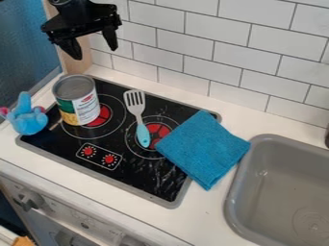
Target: Move the can in the right side burner
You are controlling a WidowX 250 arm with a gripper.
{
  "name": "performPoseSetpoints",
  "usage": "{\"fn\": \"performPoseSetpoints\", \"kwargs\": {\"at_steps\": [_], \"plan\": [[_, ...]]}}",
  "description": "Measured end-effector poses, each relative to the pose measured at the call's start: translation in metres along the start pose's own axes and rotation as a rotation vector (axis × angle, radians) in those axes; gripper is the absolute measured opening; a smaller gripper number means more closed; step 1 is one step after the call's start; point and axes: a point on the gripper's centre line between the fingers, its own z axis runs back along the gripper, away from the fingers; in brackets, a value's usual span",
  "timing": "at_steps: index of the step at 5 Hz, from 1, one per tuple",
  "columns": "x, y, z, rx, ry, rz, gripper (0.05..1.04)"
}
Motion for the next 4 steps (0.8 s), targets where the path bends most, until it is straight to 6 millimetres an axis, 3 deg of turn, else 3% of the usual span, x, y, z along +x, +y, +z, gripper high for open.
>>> {"fn": "performPoseSetpoints", "kwargs": {"at_steps": [2,4], "plan": [[-0.002,0.014,-0.021,0.051,0.019,0.074,0.998],[0.03,0.042,-0.04,0.244,-0.013,0.119,0.998]]}}
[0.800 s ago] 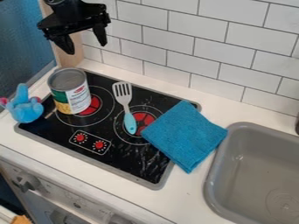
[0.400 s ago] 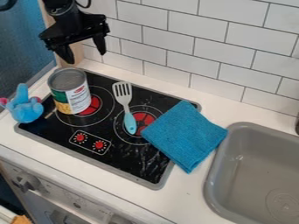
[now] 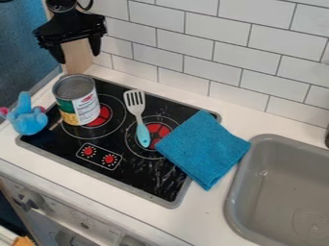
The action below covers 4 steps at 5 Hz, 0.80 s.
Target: Move the can in the right side burner
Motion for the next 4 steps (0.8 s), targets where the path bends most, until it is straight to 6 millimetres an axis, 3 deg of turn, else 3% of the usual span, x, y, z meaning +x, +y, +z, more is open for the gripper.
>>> {"fn": "performPoseSetpoints", "kwargs": {"at_steps": [2,3,4], "plan": [[0.014,0.018,-0.016,0.148,-0.006,-0.034,0.998],[0.014,0.029,-0.015,0.133,0.048,-0.009,0.998],[-0.001,0.032,-0.028,0.151,0.111,-0.018,0.998]]}}
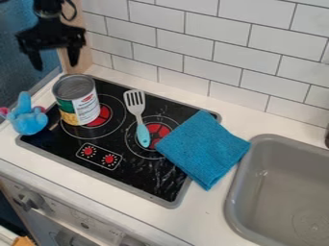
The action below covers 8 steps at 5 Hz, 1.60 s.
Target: Move the can in the right side burner
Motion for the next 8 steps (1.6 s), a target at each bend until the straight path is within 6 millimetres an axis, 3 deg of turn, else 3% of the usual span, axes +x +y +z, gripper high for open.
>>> {"fn": "performPoseSetpoints", "kwargs": {"at_steps": [3,5,8], "plan": [[-0.045,-0.002,-0.016,0.013,0.128,-0.007,0.998],[-0.065,-0.004,-0.01,0.017,0.16,0.122,0.998],[-0.092,-0.045,0.001,-0.042,0.198,0.19,0.998]]}}
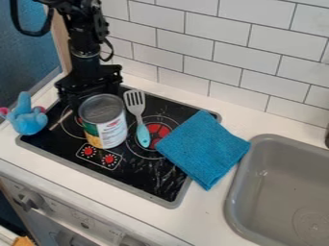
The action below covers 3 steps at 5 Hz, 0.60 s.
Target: Move the can in the right side burner
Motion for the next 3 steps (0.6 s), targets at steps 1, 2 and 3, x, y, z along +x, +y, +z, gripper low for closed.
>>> {"fn": "performPoseSetpoints", "kwargs": {"at_steps": [1,2,3], "plan": [[-0.021,-0.008,0.011,-0.047,0.029,-0.017,0.998],[-0.045,-0.012,0.015,-0.073,0.055,-0.096,0.998],[-0.066,-0.014,0.014,-0.078,0.07,-0.153,0.998]]}}
